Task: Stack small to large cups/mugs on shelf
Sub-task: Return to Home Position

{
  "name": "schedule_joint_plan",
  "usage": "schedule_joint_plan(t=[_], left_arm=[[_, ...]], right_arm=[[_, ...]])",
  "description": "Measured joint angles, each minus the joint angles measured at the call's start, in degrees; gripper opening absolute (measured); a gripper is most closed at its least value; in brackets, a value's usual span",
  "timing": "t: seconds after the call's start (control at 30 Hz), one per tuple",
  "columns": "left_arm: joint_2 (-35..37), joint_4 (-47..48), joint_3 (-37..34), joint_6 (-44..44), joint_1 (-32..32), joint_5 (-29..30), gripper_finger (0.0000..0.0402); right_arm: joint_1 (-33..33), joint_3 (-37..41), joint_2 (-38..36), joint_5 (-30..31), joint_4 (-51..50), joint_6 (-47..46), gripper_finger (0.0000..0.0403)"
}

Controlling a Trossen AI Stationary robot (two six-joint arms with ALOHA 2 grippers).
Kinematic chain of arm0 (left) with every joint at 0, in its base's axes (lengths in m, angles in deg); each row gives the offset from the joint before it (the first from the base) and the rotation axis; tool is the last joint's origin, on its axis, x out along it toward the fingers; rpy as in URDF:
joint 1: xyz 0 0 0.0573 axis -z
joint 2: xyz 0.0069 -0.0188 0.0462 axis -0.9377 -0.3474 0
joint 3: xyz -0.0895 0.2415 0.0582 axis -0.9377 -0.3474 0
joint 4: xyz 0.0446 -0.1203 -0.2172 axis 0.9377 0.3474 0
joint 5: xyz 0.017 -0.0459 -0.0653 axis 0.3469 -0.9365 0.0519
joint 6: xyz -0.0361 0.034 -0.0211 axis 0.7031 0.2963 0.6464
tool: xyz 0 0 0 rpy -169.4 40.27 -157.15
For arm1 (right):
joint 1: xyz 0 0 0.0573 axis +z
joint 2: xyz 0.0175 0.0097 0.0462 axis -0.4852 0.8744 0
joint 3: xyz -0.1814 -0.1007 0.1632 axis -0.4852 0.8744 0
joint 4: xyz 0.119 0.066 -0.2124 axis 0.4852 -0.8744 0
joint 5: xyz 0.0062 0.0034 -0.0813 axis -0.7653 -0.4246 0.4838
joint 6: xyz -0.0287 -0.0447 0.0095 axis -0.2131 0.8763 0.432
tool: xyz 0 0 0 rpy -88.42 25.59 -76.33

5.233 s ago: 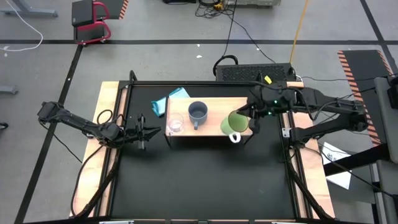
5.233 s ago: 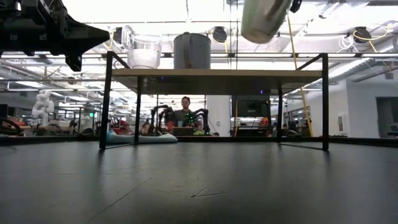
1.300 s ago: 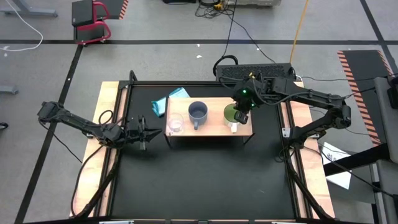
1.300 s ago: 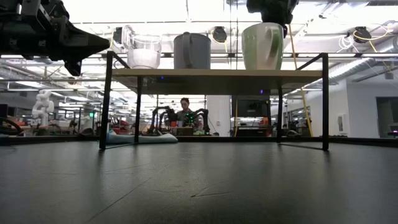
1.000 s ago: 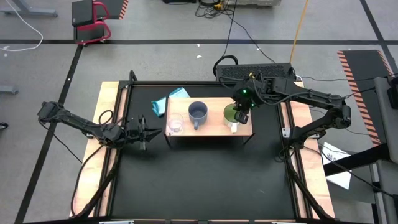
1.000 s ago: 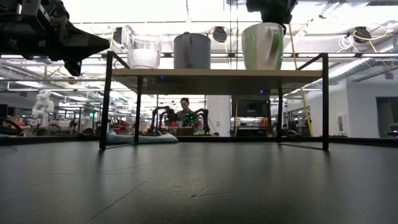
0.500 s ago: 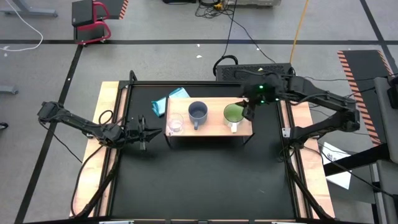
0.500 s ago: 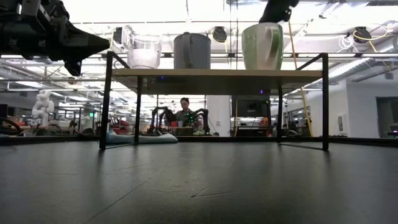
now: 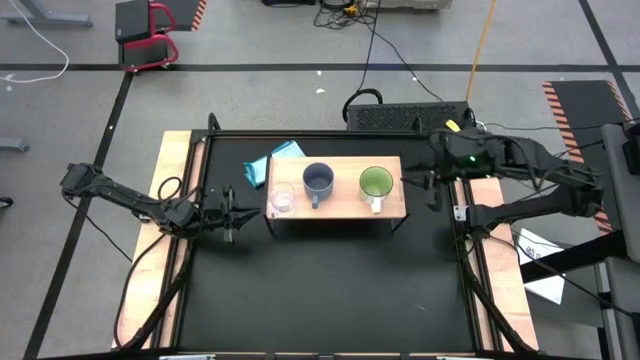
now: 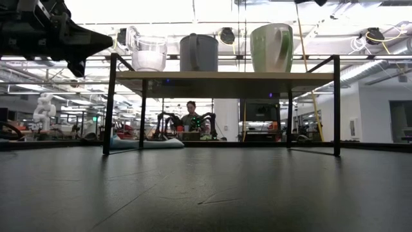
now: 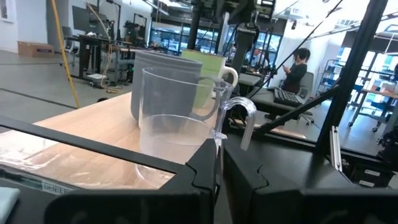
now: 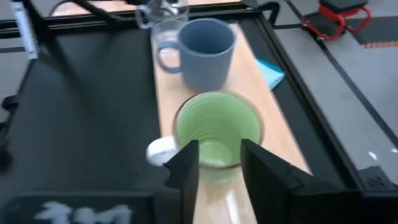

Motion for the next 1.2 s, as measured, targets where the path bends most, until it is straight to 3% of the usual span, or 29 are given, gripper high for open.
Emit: schedule_joint_plan(t=[0.3,0.67,0.93,1.2], left_arm=[[0.00,2.49,0.00,-7.20,0.04,-8.70,0.0004],[0.00,5.68,0.00,-9.15,0.09,-11.61,0.0002],[0.00,6.47,0.00,-9.44,0.09,-12.85,0.0001],[0.07,6.45,0.00,-9.54,0.09,-12.85,0.0001]], right_arm=[[4.21,11.98,-9.96,-0.02,3.40,-3.10,0.0006],[8.85,30.77,-23.57,-0.15,23.06,-3.04,0.0001],[9.75,45.44,-27.29,-0.20,43.76,-2.07,0.0000],[10.88,49.32,-27.53,-0.22,46.98,-2.53,0.0000]])
